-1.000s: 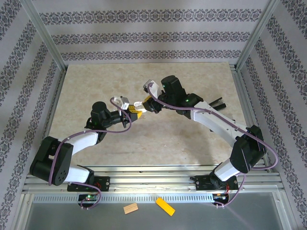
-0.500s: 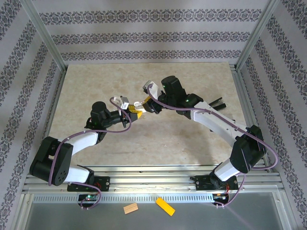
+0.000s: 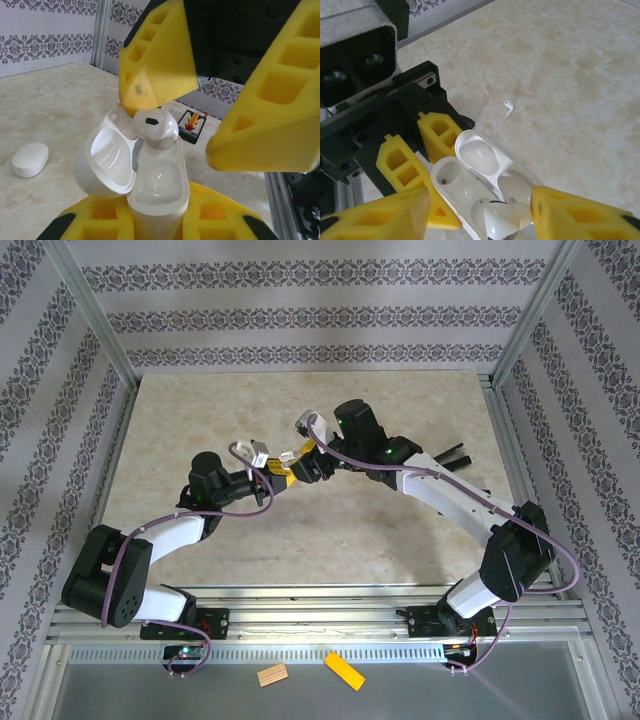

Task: Insert the wireless bluetooth earbuds into the charging case

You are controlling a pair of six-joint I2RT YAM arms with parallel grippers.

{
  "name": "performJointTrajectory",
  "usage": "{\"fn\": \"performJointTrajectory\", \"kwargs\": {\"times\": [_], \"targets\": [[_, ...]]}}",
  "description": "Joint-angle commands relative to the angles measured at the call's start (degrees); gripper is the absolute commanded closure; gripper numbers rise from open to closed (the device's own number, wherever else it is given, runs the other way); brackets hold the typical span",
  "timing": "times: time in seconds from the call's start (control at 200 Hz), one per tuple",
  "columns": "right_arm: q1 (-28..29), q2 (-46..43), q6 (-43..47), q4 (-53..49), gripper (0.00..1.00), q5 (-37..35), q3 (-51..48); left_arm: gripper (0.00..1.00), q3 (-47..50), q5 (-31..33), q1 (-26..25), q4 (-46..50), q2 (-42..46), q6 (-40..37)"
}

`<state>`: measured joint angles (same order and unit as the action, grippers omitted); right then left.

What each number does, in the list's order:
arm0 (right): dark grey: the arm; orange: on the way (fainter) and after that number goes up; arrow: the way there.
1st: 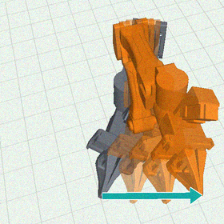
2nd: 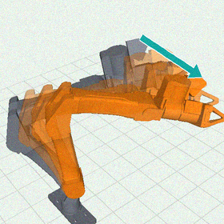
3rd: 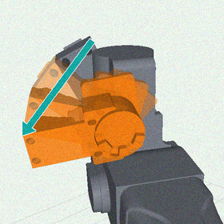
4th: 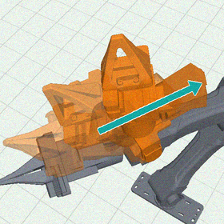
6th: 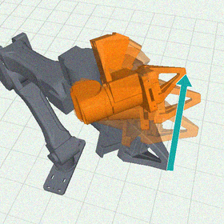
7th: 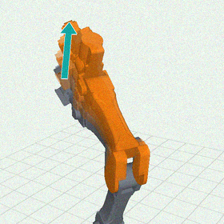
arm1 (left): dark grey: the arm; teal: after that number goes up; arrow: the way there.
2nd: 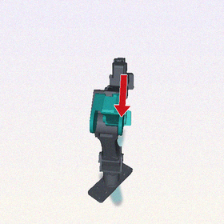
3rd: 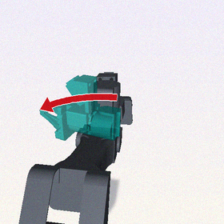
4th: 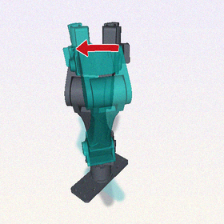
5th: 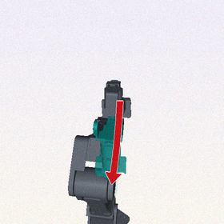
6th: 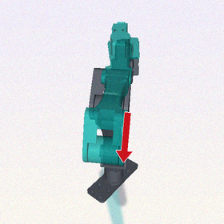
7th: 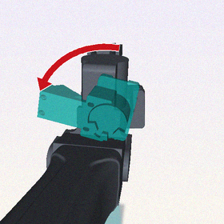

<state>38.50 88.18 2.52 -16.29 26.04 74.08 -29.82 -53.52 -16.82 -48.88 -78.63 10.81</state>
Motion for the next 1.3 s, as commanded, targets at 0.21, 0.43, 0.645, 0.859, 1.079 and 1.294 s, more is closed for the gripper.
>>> {"fn": "performJointTrajectory", "kwargs": {"times": [0.21,0.43,0.645,0.859,1.079,1.294], "targets": [[-0.8,-4.1,-14.0,0.1,0.30,-9.4,1.1,0.99,-1.6,0.9,-0.5,-1.9,0.2,-2.2],[0.7,-1.1,-23.1,-13.2,0.44,-17.6,8.2,0.99,-1.8,5.6,-0.4,-0.9,-0.6,-5.1],[2.8,4.7,-26.9,-25.9,0.56,-21.0,17.7,1.00,-1.2,12.4,-0.4,0.7,-1.0,-11.7],[5.0,11.1,-28.3,-30.6,0.58,-24.2,25.4,1.00,-0.5,15.4,-0.5,0.2,-2.6,-16.1],[5.7,16.8,-27.8,-32.9,0.62,-23.3,32.1,1.00,-0.2,13.7,-0.5,-1.0,-3.9,-16.1],[5.7,21.1,-26.2,-35.9,0.64,-23.7,36.9,1.00,-0.1,13.3,-0.6,-0.4,-3.7,-16.3]]}}
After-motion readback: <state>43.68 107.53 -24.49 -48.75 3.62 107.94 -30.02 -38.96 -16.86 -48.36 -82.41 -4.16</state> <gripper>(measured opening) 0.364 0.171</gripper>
